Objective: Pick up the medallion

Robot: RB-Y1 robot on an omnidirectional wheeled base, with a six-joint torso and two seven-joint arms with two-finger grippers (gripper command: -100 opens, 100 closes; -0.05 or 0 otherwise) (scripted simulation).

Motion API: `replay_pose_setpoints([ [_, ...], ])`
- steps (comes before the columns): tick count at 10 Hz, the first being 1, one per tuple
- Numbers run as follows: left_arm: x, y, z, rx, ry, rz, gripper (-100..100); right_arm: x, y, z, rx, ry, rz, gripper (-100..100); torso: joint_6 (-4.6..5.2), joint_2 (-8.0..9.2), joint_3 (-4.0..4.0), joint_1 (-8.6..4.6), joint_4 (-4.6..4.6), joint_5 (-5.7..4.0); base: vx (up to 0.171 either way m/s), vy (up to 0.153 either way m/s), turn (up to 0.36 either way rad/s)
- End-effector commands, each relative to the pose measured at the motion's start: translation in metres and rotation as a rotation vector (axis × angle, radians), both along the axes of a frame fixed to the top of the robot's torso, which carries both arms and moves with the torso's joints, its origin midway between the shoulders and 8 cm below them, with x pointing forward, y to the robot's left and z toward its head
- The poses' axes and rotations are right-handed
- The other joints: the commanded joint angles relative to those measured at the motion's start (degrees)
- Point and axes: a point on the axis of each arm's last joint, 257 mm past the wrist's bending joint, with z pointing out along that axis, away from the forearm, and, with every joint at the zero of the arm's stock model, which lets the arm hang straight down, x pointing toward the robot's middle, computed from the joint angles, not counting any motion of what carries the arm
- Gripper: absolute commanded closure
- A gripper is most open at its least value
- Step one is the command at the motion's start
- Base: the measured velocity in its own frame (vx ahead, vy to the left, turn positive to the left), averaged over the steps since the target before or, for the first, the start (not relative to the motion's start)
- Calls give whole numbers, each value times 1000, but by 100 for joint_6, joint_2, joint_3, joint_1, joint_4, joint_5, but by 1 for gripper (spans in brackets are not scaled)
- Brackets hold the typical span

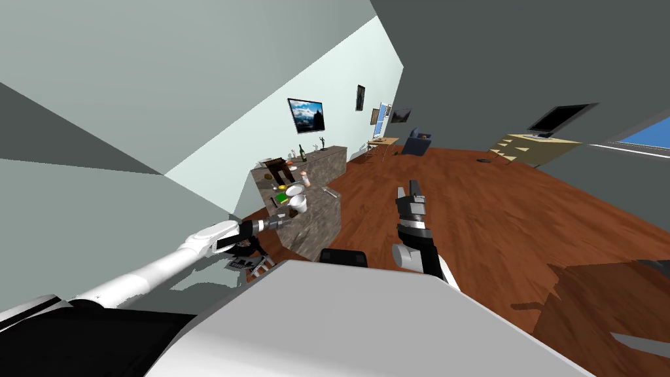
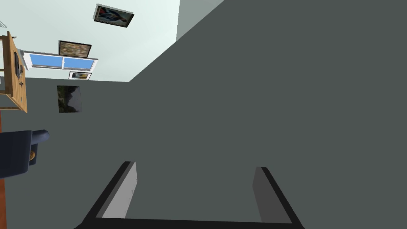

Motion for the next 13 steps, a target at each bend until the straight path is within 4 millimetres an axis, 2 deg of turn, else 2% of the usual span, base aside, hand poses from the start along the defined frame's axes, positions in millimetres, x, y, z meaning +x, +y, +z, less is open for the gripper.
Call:
replay_pose_setpoints([
  [1, 15, 2, 6, 2, -22, 1, -100, 0, 0, 0, 0, 0, 0, 0, 0, 0, 0, 0, 0, 0, -35, 16, -12],
  [2, 16, 2, 7, 2, -25, 0, -100, 0, 0, 0, 0, 0, 0, 0, 2, -7, -3, -4, -1, -1, -8, 3, -16],
  [3, 12, -10, -14, -30, 9, 1, -100, 0, 0, 0, 0, 0, 0, 0, 1, -15, -8, -9, -3, -2, -52, 10, 135],
  [4, 16, -8, -17, -27, 11, 6, -100, 0, 0, 0, 0, 0, 0, 0, -3, -4, -3, -7, -2, 0, -59, 15, 75],
  [5, 26, -3, -11, -19, -7, 13, -100, 0, 0, 0, 0, 0, 0, 0, 0, -1, -1, -5, 0, -1, -28, 14, -8],
  [6, 37, -6, -2, -19, -28, 5, -100, 0, 0, 0, 0, 0, 0, 0, 2, -9, -5, -5, -2, -1, -5, 9, -11],
  [7, 32, -20, -26, -49, 13, 3, -100, 0, 0, 0, 0, 0, 0, 0, 2, -18, -10, -8, -3, -3, -37, 23, 142],
  [9, 55, -18, -14, -38, -22, 3, -100, 0, 0, 0, 0, 0, 0, 0, 1, -6, -3, -1, -1, 0, -44, 22, 28],
  [10, 59, -19, -11, -38, -29, 0, -100, 0, 0, 0, 0, 0, 0, 0, 2, -8, -4, -5, -1, -2, -17, 3, -13],
  [11, 56, -37, -32, -66, 10, -12, -100, 0, 0, 0, 0, 0, 0, 0, 2, -14, -8, -10, -2, -3, -54, 26, 138],
  [12, 61, -30, -34, -53, 13, 1, -100, 0, 0, 0, 0, 0, 0, 0, -4, -4, -3, -2, -2, 0, -62, 26, 80],
  [13, 73, -32, -25, -52, -10, -5, -100, 0, 0, 0, 0, 0, 0, 0, 0, -1, 0, -2, 0, -1, -29, 9, -14],
])
